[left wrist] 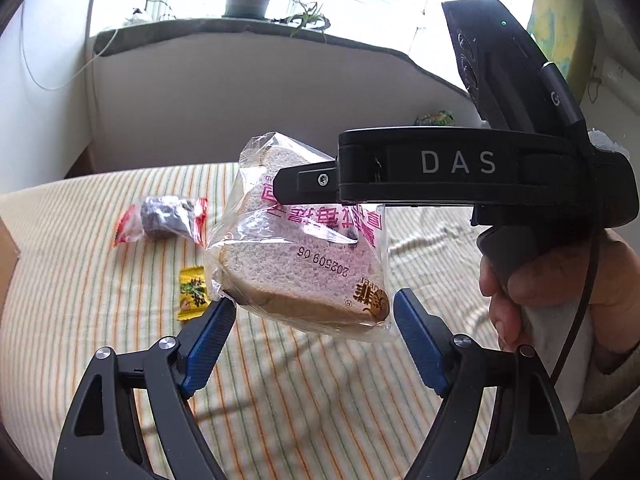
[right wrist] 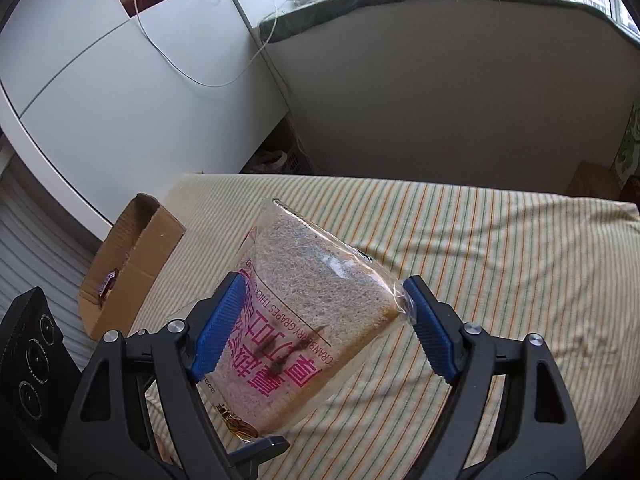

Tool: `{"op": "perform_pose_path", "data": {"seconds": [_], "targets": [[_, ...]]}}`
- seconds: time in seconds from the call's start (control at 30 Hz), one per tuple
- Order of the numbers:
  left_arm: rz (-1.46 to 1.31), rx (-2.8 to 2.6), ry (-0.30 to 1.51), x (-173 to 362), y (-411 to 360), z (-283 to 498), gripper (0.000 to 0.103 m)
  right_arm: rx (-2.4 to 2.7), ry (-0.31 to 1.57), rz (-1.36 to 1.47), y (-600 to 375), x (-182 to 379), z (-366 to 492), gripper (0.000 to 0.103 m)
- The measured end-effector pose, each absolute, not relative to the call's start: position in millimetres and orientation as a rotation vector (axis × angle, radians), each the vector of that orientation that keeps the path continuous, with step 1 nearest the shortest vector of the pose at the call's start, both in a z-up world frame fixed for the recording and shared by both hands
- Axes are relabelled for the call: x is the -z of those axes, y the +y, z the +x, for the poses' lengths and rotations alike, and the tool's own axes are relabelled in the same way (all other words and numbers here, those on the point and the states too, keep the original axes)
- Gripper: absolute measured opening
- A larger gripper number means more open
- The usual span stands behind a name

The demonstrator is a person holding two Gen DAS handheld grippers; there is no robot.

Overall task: Organize snacks
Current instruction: 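Carry the bread slice with both tools to the box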

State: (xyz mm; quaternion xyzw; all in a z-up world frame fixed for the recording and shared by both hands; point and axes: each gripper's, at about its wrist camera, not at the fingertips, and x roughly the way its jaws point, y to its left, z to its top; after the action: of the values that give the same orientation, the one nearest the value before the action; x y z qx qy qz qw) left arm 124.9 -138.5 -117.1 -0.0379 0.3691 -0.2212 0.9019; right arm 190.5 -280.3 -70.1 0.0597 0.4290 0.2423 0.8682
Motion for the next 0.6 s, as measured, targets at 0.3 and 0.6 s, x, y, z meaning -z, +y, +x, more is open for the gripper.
{"op": "perform_pose_path", "data": {"seconds": [0.3,0.6], "targets": [[-0.084,0.471,0.576,47,-101,72,0.081,-0.508,0.763,0.024,-237,-15,132,0.083],[-0.114,0.446,0.523,26,-75,32,0.081,-0.546,0.751,-0.036,-195,-30,110,0.083]]}}
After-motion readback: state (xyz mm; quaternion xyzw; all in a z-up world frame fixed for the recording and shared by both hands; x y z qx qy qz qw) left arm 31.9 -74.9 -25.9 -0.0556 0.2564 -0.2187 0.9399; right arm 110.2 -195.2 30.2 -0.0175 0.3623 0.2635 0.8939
